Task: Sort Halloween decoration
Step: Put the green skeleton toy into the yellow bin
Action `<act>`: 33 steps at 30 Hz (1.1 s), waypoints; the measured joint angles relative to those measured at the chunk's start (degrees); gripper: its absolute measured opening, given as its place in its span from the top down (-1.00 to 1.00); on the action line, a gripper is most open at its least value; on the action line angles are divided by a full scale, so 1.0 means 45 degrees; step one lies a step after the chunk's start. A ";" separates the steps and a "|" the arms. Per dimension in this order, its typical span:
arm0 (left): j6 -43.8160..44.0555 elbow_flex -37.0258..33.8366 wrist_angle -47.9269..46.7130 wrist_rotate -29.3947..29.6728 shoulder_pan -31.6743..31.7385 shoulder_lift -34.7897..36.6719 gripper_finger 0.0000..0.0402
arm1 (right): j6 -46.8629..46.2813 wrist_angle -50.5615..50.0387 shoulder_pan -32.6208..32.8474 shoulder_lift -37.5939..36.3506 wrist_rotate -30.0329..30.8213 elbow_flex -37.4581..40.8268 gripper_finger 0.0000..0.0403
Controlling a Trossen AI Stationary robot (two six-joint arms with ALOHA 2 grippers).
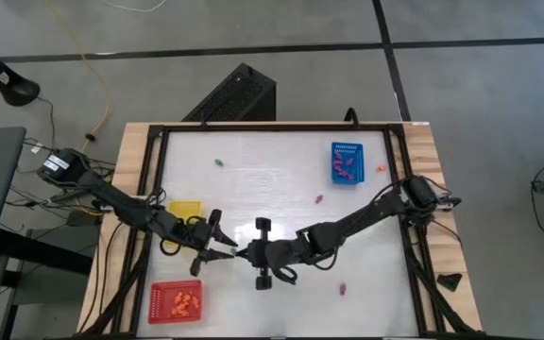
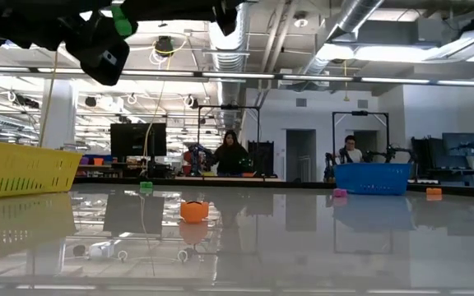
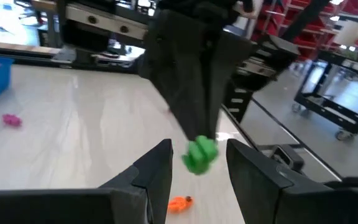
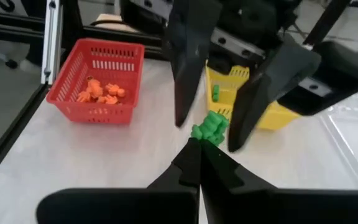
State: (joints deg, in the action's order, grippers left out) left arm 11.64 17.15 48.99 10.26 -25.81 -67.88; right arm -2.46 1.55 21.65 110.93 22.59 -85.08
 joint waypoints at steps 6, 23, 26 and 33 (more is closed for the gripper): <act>0.0033 0.0005 0.0019 0.0232 0.0031 0.0000 0.32 | 0.0330 0.0371 -0.0019 -0.0004 0.0000 0.0000 0.88; 0.0094 0.0019 -0.0681 0.0190 0.0038 0.0385 0.93 | 0.0458 0.0203 0.0002 -0.0004 0.0702 0.0005 0.65; 0.0360 0.0019 -0.2792 0.0300 0.0186 0.1536 0.93 | 0.0559 -0.0508 0.0159 -0.0197 0.2457 0.0001 0.47; 0.3337 0.1129 -1.2865 0.2395 0.0439 0.5797 0.94 | -0.0723 -0.3180 0.0212 -0.0378 0.3934 -0.0010 0.01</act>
State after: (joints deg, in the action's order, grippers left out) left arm 26.66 22.23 -8.90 21.03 -23.83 -41.79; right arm -5.71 -12.76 22.60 109.23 40.29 -85.12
